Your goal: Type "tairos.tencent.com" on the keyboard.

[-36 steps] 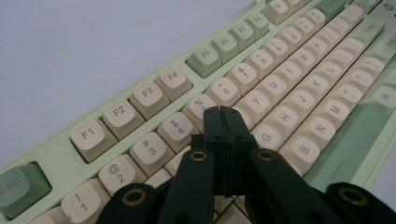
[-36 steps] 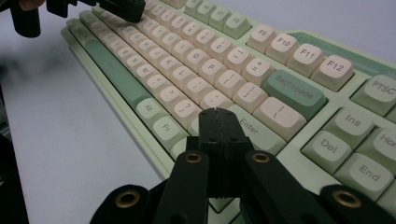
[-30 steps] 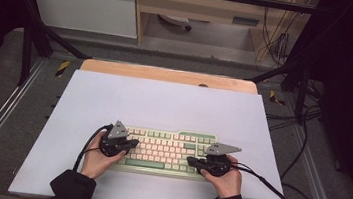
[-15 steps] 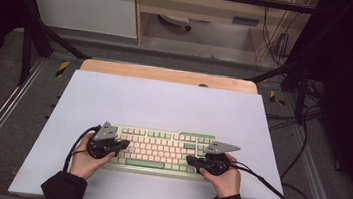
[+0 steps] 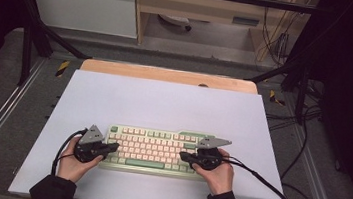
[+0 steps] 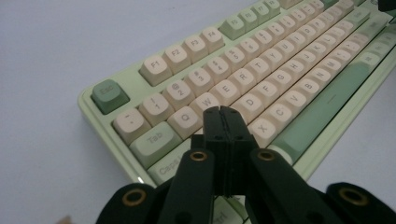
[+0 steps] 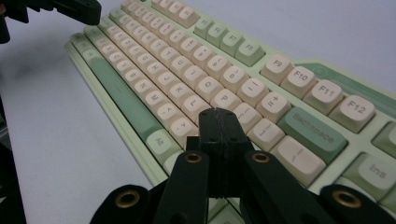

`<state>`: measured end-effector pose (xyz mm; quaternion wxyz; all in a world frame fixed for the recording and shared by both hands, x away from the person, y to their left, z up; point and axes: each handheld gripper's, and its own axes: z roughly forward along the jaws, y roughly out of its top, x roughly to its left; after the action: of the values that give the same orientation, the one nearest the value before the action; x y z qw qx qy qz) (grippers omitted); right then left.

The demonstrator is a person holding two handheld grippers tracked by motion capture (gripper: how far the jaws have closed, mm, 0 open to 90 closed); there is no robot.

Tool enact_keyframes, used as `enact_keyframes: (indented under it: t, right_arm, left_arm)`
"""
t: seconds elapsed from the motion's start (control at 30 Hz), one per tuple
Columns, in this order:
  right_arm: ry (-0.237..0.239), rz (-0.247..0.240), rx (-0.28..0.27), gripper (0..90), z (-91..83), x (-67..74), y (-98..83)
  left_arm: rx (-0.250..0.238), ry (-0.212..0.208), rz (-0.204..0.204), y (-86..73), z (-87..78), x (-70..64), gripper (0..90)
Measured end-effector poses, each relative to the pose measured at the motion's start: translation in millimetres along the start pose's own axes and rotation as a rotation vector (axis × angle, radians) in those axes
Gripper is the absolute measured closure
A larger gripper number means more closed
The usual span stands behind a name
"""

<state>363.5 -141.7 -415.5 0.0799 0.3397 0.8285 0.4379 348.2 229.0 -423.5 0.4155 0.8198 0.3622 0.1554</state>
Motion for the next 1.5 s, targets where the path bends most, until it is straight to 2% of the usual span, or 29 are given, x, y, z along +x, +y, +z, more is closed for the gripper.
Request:
enact_keyframes:
  t: [0.3,0.37,0.5,0.7,1.0,1.4,1.43,1.5]
  right_arm:
    - [-0.019,-0.006,0.009,90.0,17.4,5.2,17.3]
    - [-0.028,-0.015,0.011,90.0,21.3,4.6,19.9]
    - [-0.053,-0.003,0.011,90.0,27.4,1.5,20.9]
    - [-0.047,0.003,0.028,90.0,37.8,1.5,19.4]
    - [-0.047,-0.031,0.041,90.0,52.9,9.4,29.8]
    - [-0.044,-0.026,0.059,90.0,58.9,8.8,26.7]
    - [-0.043,-0.032,0.073,90.0,59.6,8.4,26.1]
    - [-0.043,-0.032,0.065,90.0,60.3,8.9,25.4]
  left_arm:
    - [-0.009,0.002,-0.014,-2.6,-5.0,3.6,89.8]
    - [-0.011,0.001,-0.013,-2.9,-4.4,3.2,89.8]
    - [-0.007,0.000,-0.013,-3.3,-3.8,4.0,89.8]
    - [-0.006,-0.003,-0.016,-3.7,-2.6,4.1,89.8]
    - [0.002,-0.009,-0.012,-4.2,-0.6,2.8,89.8]
    - [0.004,-0.008,-0.012,-4.4,-0.7,3.3,89.8]
    - [0.004,-0.009,-0.012,-4.4,-0.7,3.2,89.8]
    - [0.006,-0.010,-0.011,-4.5,-0.5,3.2,89.8]
